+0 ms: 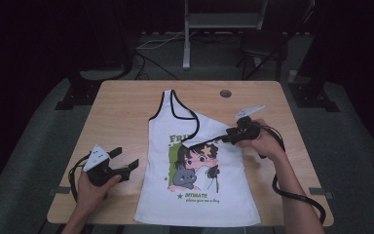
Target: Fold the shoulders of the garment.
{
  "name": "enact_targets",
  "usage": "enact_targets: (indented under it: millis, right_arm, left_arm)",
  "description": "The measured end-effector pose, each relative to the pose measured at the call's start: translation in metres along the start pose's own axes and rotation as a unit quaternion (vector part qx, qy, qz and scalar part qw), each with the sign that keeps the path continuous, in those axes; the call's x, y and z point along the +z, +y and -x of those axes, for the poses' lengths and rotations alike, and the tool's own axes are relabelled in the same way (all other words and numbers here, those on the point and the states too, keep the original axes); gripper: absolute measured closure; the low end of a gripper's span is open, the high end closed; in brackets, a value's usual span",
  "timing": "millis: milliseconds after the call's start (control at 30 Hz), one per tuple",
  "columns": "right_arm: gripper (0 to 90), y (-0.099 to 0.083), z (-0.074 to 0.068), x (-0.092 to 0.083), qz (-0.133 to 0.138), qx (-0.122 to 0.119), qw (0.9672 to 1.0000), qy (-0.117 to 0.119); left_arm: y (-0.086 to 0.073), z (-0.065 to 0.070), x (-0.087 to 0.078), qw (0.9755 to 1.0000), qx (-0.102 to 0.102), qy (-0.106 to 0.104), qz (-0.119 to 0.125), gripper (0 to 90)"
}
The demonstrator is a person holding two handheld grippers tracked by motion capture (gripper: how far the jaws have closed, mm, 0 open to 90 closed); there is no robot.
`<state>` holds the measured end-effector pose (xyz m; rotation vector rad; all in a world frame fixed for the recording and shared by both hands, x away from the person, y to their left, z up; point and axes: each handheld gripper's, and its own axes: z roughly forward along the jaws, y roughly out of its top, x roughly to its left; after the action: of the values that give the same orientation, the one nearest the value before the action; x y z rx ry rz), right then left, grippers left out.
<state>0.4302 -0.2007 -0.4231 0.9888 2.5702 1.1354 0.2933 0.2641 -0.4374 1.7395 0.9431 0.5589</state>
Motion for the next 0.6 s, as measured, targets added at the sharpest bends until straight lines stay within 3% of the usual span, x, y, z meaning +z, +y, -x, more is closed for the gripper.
enact_targets:
  millis: [267, 433, 600]
  right_arm:
    - [52.7, -0.0062, 0.0071, 0.0033, -0.002, 0.004, 0.9995, -0.032]
    - [53.1, -0.0051, 0.0098, 0.0040, -0.020, -0.014, 0.9964, -0.082]
    - [53.0, -0.0051, 0.0099, 0.0046, -0.017, -0.012, 0.9957, -0.090]
  left_arm:
    - [0.0001, 0.0000, -0.0001, 1.0000, 0.001, 0.000, -0.001, 16.6]
    - [0.0000, -0.0001, -0.0001, 1.0000, 0.000, 0.000, 0.000, 16.6]
    - [0.0000, 0.0000, 0.0002, 1.0000, 0.000, 0.000, 0.000, 16.6]
